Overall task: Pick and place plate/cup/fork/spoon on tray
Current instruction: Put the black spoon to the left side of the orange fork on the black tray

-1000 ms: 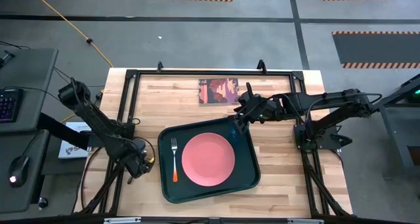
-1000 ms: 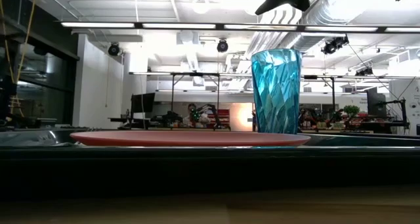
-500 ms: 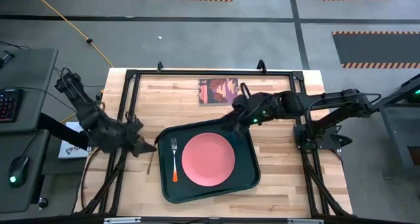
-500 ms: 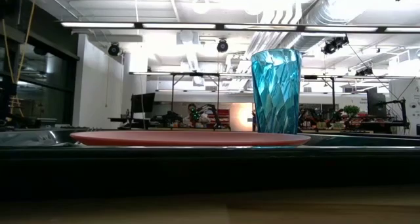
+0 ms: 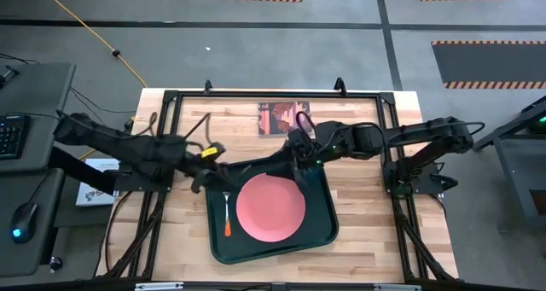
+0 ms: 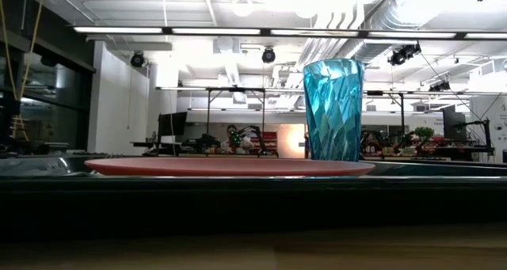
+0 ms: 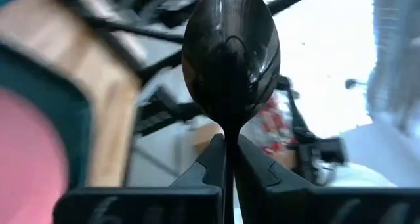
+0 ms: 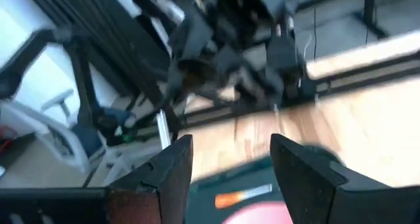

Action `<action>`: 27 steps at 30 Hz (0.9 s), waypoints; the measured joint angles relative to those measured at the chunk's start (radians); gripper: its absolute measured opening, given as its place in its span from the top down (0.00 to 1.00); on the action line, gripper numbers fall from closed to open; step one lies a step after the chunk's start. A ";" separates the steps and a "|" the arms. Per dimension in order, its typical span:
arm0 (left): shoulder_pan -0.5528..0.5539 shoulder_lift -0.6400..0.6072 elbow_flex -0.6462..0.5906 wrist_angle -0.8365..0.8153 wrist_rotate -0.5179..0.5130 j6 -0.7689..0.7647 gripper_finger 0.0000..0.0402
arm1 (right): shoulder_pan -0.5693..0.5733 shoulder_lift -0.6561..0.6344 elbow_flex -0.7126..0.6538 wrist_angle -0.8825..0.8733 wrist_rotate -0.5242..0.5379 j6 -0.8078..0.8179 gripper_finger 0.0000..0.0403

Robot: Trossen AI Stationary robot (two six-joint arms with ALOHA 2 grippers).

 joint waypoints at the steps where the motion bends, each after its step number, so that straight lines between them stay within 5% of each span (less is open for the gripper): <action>1: 0.026 0.031 0.000 0.064 0.048 0.001 0.99 | -0.003 0.001 0.000 0.011 0.009 0.001 0.51; 11: 0.163 0.297 0.000 0.482 0.321 -0.082 0.99 | -0.016 0.002 0.000 0.074 -0.048 0.003 0.51; 19: 0.200 0.343 0.000 0.544 0.340 -0.102 0.99 | -0.016 0.002 0.000 0.073 -0.132 -0.019 0.53; 27: 0.220 0.343 0.000 0.548 0.365 -0.114 0.99 | -0.048 0.002 0.000 -0.009 -0.147 -0.021 0.74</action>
